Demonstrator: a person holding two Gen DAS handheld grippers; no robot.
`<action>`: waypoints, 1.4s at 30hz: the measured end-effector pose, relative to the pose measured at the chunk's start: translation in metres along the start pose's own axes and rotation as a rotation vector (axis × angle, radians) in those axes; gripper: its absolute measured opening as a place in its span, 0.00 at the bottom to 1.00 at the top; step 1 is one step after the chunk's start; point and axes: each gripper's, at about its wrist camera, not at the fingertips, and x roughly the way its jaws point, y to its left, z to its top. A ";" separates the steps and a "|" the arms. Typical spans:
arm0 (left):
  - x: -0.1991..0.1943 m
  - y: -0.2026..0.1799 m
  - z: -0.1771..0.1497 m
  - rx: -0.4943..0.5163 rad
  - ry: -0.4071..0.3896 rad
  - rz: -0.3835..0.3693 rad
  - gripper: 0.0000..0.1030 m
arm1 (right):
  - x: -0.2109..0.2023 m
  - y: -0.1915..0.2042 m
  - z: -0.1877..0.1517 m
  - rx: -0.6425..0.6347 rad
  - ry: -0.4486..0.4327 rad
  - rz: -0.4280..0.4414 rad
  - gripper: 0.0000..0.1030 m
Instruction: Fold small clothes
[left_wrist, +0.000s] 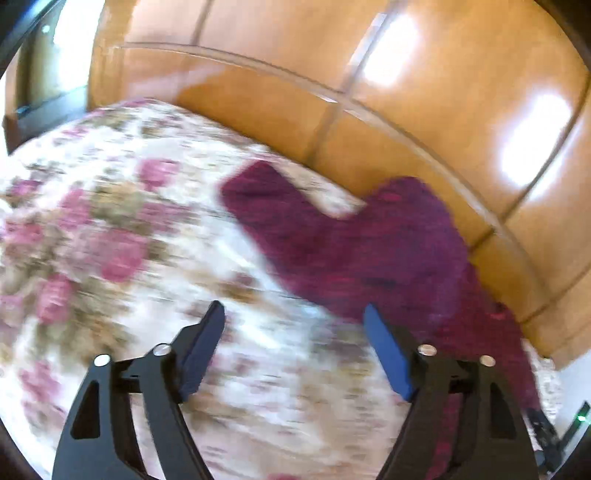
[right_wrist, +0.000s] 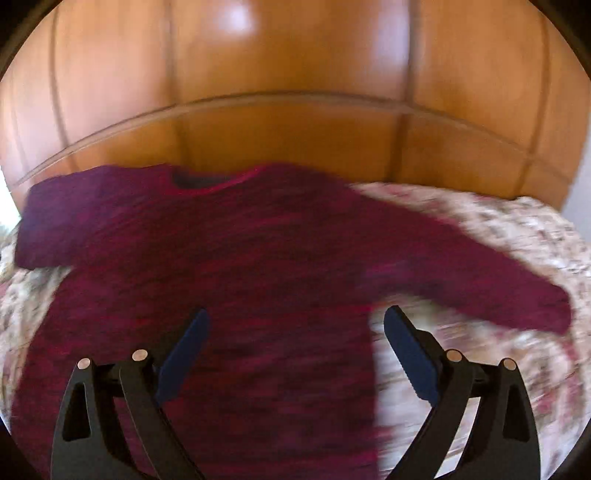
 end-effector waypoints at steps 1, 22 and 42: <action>0.005 0.017 0.002 -0.026 0.011 0.030 0.75 | 0.003 0.009 -0.002 -0.001 0.006 0.016 0.92; 0.127 0.039 0.092 -0.135 0.053 0.066 0.11 | 0.048 0.058 -0.038 0.000 0.119 0.001 0.95; 0.038 0.128 0.021 -0.275 -0.069 0.328 0.52 | 0.056 0.066 -0.038 -0.011 0.121 -0.015 0.97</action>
